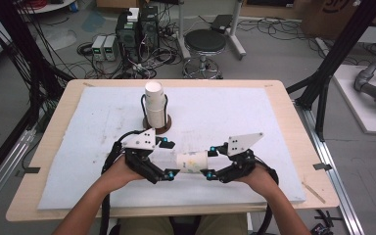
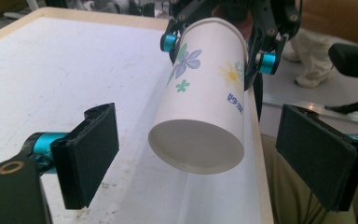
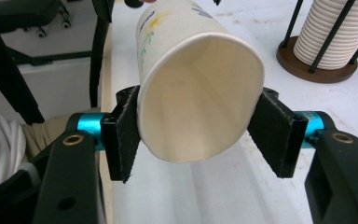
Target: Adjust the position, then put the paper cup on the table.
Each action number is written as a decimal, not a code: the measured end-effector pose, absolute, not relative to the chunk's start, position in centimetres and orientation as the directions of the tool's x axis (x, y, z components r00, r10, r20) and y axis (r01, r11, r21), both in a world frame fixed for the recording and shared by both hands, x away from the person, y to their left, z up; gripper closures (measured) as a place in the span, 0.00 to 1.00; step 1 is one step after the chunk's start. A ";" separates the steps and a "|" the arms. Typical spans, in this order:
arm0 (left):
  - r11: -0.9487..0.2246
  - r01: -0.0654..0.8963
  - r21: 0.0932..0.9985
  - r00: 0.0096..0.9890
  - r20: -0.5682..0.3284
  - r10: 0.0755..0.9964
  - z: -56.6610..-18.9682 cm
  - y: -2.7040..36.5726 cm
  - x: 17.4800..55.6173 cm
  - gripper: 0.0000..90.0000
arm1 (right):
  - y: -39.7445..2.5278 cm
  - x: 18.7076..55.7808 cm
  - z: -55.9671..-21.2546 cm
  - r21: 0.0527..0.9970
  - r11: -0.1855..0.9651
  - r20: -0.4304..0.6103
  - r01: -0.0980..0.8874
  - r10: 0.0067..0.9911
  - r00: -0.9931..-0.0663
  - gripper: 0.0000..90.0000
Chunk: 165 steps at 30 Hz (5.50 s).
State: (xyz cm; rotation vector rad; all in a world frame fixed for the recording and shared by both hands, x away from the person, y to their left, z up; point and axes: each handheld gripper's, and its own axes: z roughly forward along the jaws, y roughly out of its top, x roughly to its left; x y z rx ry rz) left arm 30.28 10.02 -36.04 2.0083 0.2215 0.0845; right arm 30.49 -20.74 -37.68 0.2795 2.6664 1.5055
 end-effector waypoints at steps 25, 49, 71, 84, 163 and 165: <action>-0.603 0.079 0.794 0.988 0.018 0.153 -35.7 7.4 30.8 0.20 | -17.1 30.9 -33.8 0.638 0.770 -0.127 0.009 0.117 -0.985 0.42; -0.671 0.069 0.739 0.995 -0.001 0.101 -36.3 6.1 31.2 0.35 | -14.0 30.6 -32.8 0.475 0.878 -0.170 -0.066 0.018 -0.985 0.42; -0.587 0.149 0.796 0.982 -0.053 0.179 -37.9 8.5 31.4 0.39 | -16.4 30.7 -31.5 0.708 0.706 -0.120 0.023 0.152 -0.981 0.25; -0.335 0.215 0.917 0.927 -0.085 0.365 -39.4 13.5 31.1 0.39 | -23.3 30.7 -34.1 0.882 0.441 -0.054 0.167 0.447 -0.893 0.24; -0.189 0.374 0.908 0.509 -0.030 0.860 -45.1 25.9 32.5 0.38 | -28.5 28.8 -40.0 0.913 0.332 -0.043 0.236 0.654 -0.755 0.24; -0.200 0.401 0.894 0.495 -0.028 0.868 -44.9 26.0 32.1 0.39 | -28.6 28.8 -40.0 0.914 0.333 -0.048 0.231 0.655 -0.754 0.24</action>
